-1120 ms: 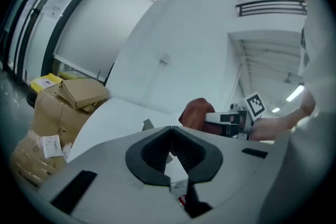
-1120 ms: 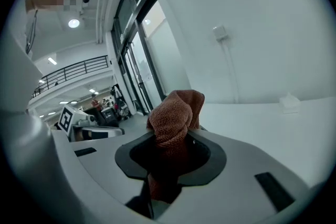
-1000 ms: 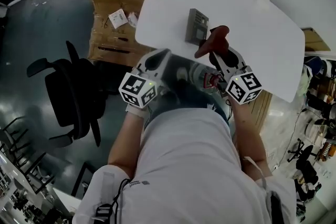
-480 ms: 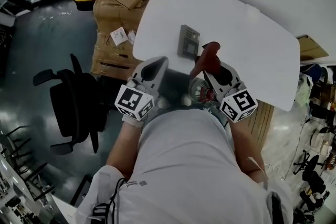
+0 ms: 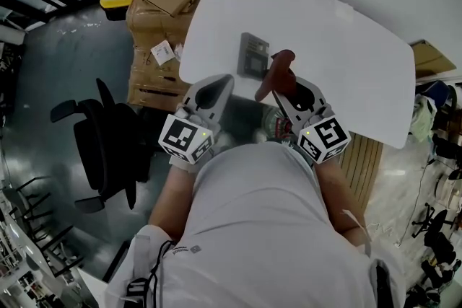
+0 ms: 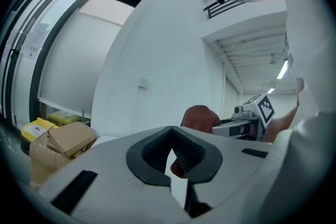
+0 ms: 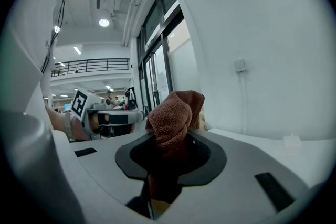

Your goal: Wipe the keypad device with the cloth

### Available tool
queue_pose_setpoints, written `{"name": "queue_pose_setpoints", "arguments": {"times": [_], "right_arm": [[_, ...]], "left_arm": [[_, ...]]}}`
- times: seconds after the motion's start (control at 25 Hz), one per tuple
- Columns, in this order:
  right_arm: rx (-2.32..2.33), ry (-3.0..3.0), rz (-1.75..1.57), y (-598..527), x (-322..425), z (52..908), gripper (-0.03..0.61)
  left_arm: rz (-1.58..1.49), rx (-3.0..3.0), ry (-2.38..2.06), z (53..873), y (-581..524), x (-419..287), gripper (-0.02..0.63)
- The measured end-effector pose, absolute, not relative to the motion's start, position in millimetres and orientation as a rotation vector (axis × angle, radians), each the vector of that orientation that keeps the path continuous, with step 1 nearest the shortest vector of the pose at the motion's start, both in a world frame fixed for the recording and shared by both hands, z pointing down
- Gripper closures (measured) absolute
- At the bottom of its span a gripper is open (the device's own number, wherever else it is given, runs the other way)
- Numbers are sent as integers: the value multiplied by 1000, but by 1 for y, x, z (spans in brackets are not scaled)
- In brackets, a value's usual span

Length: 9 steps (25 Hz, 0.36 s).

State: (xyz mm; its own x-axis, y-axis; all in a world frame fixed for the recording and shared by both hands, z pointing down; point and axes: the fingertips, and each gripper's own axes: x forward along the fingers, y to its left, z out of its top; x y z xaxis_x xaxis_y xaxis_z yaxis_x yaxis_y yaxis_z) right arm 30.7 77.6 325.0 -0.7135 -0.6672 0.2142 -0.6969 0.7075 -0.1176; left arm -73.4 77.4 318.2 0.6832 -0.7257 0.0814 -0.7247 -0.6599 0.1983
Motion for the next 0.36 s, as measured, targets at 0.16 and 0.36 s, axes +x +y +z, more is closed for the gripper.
{"name": "queue_pose_setpoints", "arguments": {"times": [0.16, 0.36], "right_arm": [[1122, -2769, 291, 76, 36, 322, 479], [1125, -2775, 273, 74, 39, 320, 479]], "left_arm": [[-13, 2659, -1168, 319, 79, -67, 601], [-19, 2653, -1152, 319, 81, -62, 601]]}}
